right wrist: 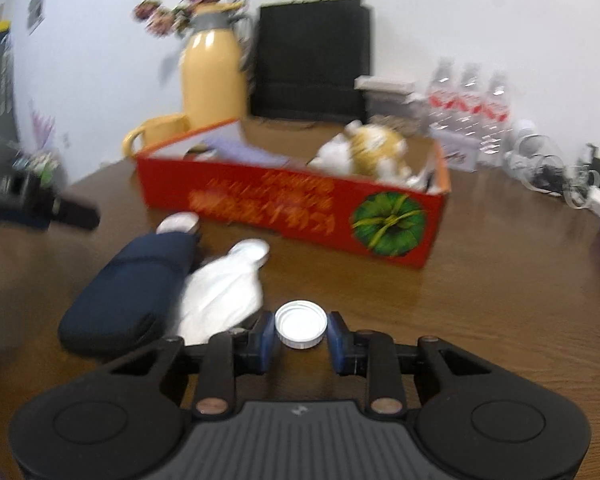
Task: Organize objects
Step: 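Grasp the navy blue case with the left tool while the right tool grasps a white cap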
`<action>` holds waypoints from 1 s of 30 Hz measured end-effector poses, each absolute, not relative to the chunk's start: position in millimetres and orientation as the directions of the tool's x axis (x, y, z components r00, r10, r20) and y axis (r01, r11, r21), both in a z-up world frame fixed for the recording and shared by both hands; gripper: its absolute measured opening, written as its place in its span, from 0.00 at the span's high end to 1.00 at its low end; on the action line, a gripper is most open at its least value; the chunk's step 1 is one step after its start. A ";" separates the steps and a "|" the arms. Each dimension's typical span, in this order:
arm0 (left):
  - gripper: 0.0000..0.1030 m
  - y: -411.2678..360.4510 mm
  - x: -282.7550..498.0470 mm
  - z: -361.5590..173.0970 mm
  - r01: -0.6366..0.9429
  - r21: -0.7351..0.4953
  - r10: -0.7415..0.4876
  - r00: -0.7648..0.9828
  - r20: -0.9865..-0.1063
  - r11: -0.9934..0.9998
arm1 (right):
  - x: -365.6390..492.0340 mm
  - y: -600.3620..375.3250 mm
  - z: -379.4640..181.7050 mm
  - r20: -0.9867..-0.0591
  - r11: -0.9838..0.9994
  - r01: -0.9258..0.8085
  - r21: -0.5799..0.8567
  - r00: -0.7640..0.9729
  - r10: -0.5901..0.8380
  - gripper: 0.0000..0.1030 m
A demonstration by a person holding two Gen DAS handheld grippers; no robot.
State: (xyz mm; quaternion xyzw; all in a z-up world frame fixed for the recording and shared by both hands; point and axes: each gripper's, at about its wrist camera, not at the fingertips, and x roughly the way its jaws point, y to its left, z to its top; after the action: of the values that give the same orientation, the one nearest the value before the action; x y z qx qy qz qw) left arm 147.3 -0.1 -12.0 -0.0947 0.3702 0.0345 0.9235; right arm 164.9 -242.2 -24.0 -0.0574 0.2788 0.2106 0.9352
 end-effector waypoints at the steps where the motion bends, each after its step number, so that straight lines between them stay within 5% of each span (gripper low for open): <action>1: 0.00 -3.9 150.0 -13.8 -0.138 -0.150 -0.006 0.715 -0.699 0.979 | 166.4 -244.1 -21.9 -0.533 0.912 -0.410 0.016 0.768 0.355 0.74; 30: 0.02 -48.7 179.2 -43.8 -0.320 -0.201 0.044 0.621 -0.783 0.926 | 183.1 -239.7 -23.7 -0.434 0.953 -0.301 -0.009 0.860 0.268 0.74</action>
State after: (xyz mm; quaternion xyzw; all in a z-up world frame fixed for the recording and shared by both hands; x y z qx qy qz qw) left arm 179.2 -48.7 -43.8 -0.1627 0.4230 0.1028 0.8855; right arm 183.1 -239.7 -23.7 -0.0384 0.2196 0.1476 0.9636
